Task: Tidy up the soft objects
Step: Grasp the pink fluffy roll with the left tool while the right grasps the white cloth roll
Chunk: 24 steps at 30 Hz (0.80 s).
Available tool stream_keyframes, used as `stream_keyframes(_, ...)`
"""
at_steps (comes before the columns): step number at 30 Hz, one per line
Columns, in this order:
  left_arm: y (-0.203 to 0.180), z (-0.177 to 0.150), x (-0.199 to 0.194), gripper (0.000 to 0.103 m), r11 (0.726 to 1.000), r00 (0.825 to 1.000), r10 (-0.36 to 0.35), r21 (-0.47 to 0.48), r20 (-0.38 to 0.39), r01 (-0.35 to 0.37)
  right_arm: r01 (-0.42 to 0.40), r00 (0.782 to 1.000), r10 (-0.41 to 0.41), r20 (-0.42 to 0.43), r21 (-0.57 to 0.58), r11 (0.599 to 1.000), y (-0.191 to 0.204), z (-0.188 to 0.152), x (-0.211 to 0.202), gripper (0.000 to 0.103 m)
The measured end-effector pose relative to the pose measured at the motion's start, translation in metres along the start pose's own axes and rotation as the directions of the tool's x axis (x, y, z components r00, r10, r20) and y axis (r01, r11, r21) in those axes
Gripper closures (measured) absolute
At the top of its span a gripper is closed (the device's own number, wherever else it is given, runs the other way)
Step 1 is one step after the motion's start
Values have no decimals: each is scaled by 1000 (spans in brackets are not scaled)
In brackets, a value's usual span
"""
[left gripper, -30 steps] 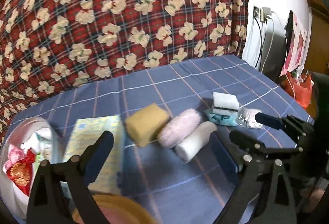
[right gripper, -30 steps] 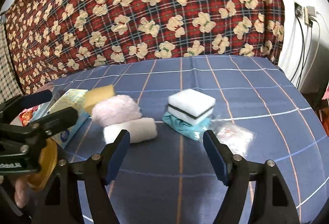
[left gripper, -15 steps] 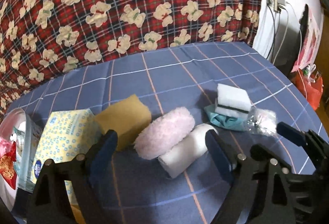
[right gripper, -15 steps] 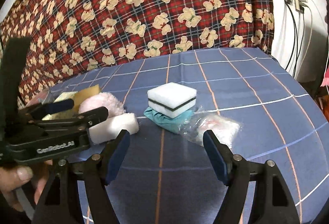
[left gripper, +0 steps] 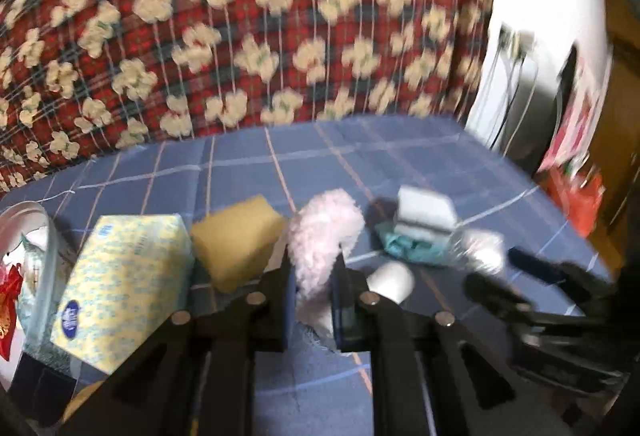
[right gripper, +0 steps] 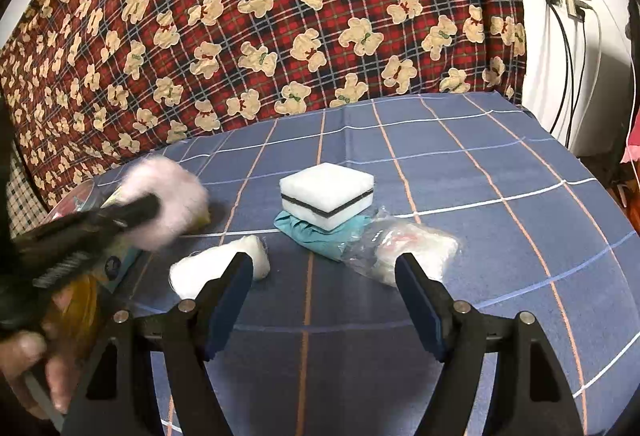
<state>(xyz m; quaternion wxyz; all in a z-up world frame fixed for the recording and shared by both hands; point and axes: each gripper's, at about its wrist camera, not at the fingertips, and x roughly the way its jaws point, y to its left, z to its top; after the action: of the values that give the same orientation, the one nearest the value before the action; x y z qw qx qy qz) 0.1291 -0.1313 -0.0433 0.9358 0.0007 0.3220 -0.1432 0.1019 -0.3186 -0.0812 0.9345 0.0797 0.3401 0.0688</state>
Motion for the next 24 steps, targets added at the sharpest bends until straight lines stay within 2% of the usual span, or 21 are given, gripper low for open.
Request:
stream_keyframes(3,11,-2,-18,91,1000,999,-2,-24,44,3,-16,1000,16,-17,-24,1000,9,2,6,27)
stream_keyframes(7,17,-14,-23,91,999,999,-2,-37,48,4,-39,998,33,-51,-124,992,36,3,19,15)
stream_keyframes(12,24,-23,-32,91,999,996,-3,-53,86,8,-90,991,65,-118,-219,972,65,5,39,11)
stream_keyframes(14,27,-22,-34,91,998,995,-5,-56,95,10,-70,991,39,-129,-247,967,70,6,46,10)
stream_keyframes(20,33,-25,-35,91,998,994,-6,-66,107,13,-93,987,59,-151,-229,969,69,11,58,10)
stream_keyframes(24,37,-27,-36,91,997,993,-18,-79,117,28,-125,985,86,-152,-263,957,77,9,54,10)
